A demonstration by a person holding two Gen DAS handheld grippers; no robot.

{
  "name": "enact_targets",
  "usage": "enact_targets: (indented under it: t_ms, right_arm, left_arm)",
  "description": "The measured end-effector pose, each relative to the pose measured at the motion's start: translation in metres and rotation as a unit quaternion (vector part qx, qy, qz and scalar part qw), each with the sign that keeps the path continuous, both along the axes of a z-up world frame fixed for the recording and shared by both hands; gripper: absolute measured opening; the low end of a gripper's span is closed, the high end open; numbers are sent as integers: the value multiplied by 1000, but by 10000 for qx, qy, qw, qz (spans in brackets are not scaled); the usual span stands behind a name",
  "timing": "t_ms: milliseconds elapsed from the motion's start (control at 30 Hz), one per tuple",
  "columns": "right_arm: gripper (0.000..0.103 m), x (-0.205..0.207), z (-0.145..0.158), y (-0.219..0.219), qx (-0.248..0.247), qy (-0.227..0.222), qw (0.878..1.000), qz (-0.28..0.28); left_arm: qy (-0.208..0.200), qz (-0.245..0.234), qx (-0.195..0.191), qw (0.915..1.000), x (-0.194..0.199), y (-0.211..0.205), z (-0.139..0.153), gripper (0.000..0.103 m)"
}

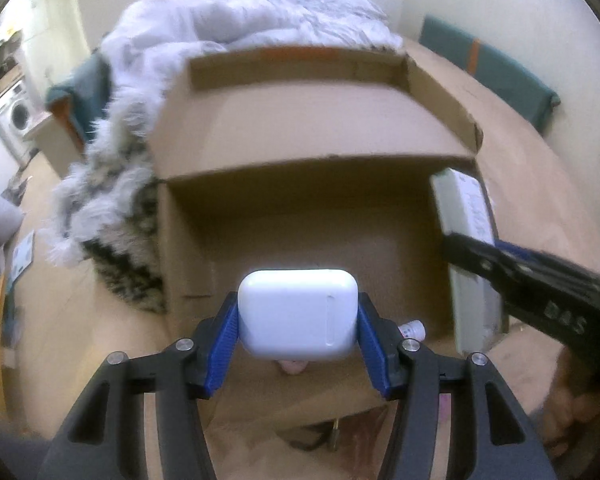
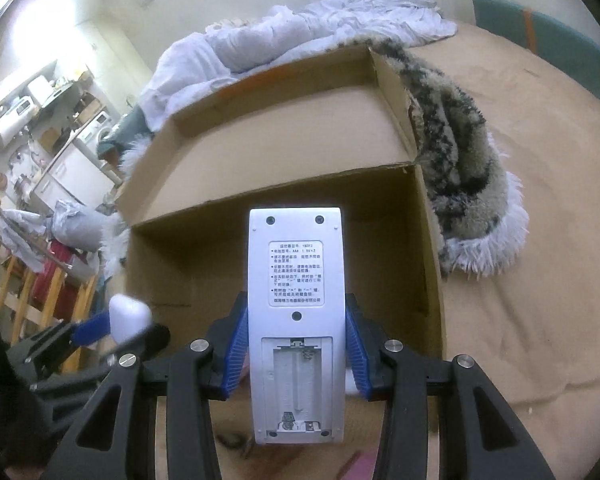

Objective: Organize rigid objects
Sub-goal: 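Lower earbud case and remote into the box and open both tools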

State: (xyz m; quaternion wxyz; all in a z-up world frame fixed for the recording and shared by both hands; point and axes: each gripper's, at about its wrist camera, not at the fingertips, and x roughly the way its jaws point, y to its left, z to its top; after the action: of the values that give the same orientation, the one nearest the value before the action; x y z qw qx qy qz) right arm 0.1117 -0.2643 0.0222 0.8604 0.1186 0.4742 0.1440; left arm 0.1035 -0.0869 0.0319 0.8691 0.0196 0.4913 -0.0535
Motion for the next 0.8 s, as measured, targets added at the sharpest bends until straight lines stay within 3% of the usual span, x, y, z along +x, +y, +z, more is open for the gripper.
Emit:
enact_targets:
  t_ms: [233, 333, 467, 800]
  right_arm:
    - [45, 25, -38, -4, -19, 297, 9996, -19]
    - [45, 21, -39, -1, -139, 197, 9997, 16]
    - [45, 21, -41, 7, -392, 79, 9991, 135]
    - [45, 26, -53, 21, -731, 68, 9969, 267]
  left_arm:
    - [338, -32, -15, 9994, 24, -10, -45, 52]
    - [238, 77, 48, 9997, 25, -9, -55, 52]
    - [441, 121, 32, 9990, 29, -9, -67, 52]
    - [513, 209, 203, 9983, 30, -13, -83, 52]
